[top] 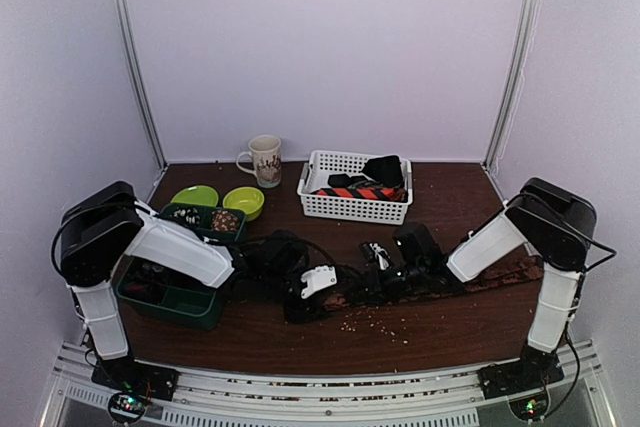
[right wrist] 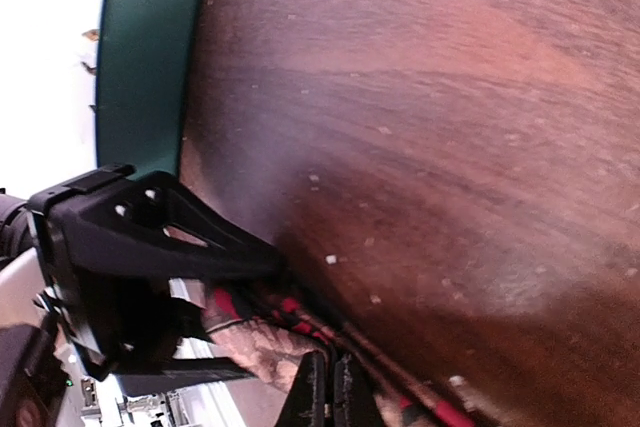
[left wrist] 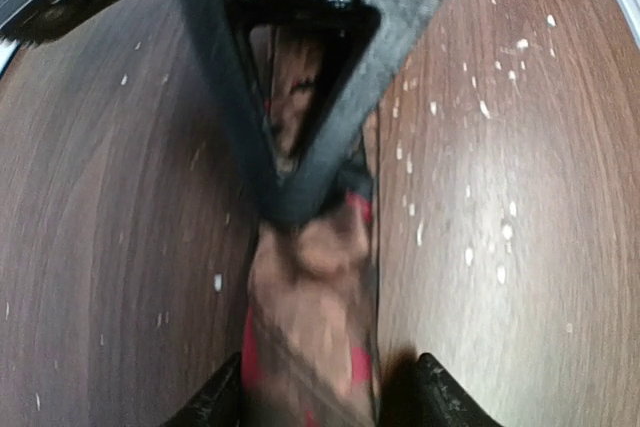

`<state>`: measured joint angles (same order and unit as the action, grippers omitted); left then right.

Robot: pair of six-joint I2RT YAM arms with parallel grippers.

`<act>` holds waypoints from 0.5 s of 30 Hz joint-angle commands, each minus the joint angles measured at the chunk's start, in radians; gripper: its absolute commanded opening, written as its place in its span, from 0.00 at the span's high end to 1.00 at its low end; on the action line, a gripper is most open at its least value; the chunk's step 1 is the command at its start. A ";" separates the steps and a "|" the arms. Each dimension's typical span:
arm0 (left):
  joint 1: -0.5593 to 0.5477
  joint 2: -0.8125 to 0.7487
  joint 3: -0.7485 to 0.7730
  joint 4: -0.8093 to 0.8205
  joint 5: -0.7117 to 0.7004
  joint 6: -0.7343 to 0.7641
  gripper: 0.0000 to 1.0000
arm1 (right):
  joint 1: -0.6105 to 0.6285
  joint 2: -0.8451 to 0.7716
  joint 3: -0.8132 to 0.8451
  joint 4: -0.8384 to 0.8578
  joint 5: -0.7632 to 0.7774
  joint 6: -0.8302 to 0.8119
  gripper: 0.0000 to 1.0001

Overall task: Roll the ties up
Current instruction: Smooth out the tie at the center of the board.

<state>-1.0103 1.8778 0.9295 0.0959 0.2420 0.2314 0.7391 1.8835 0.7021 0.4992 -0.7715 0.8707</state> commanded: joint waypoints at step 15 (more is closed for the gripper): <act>0.049 -0.107 -0.115 0.106 0.033 -0.106 0.51 | -0.001 -0.014 0.005 -0.195 0.133 -0.145 1.00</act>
<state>-0.9630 1.7969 0.8074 0.1574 0.2493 0.1543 0.7403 1.8637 0.7227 0.4019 -0.7174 0.7498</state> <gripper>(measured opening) 0.472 0.022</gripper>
